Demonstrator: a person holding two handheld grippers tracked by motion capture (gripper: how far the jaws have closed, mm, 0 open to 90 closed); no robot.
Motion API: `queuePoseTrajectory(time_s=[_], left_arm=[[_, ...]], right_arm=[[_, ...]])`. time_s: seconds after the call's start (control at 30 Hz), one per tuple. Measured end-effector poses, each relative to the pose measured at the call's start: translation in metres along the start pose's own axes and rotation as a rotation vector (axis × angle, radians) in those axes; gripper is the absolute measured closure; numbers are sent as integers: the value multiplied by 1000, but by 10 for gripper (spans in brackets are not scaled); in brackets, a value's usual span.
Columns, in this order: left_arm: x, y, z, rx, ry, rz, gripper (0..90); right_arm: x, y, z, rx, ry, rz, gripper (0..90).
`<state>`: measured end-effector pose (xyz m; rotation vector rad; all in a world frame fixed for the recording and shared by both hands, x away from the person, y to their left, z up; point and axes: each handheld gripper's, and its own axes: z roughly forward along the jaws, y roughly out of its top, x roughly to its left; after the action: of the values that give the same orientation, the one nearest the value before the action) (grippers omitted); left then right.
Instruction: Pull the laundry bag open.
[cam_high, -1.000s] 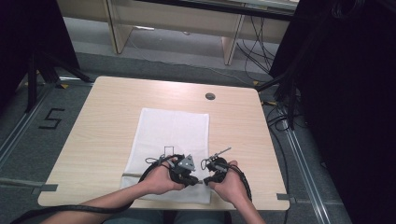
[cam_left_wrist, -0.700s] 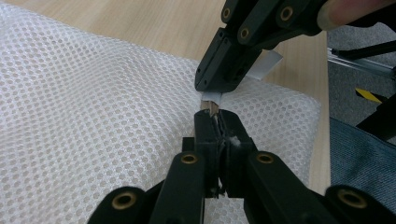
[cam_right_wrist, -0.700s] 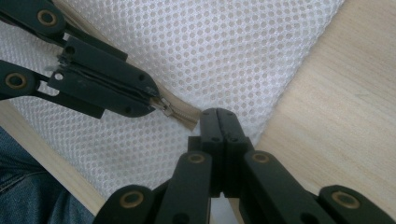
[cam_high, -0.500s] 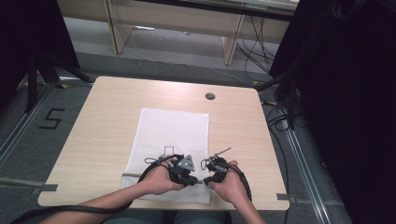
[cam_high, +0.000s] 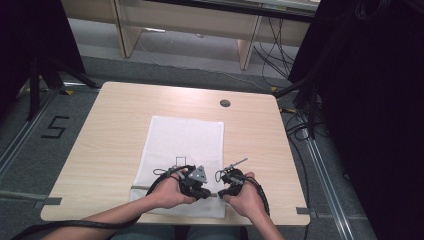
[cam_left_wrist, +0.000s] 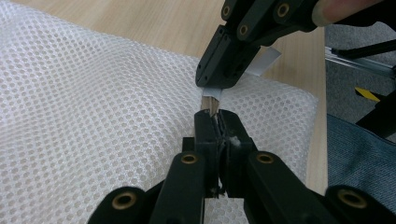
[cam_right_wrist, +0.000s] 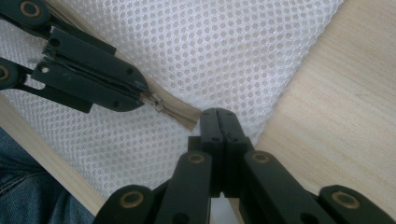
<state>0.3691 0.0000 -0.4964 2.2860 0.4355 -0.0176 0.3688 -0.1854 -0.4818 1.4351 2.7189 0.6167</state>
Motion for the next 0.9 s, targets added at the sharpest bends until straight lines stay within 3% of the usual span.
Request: queuePoseTrajectory(time_s=[0.27, 0.63, 0.7, 0.8, 0.9], left_arm=[[1, -1, -4, 3, 4, 24, 872], [0, -3, -4, -3, 4, 11, 872], [2, -3, -6, 4, 7, 33, 872], [1, -4, -7, 0, 7, 9, 872], [2, -4, -7, 0, 3, 25, 872]], right_arm=[[1, 0, 0, -4, -2, 1, 900], [0, 0, 0, 3, 1, 0, 900], [0, 0, 0, 0, 0, 1, 900], [0, 0, 0, 0, -3, -1, 900], [0, 0, 0, 2, -1, 1, 900]])
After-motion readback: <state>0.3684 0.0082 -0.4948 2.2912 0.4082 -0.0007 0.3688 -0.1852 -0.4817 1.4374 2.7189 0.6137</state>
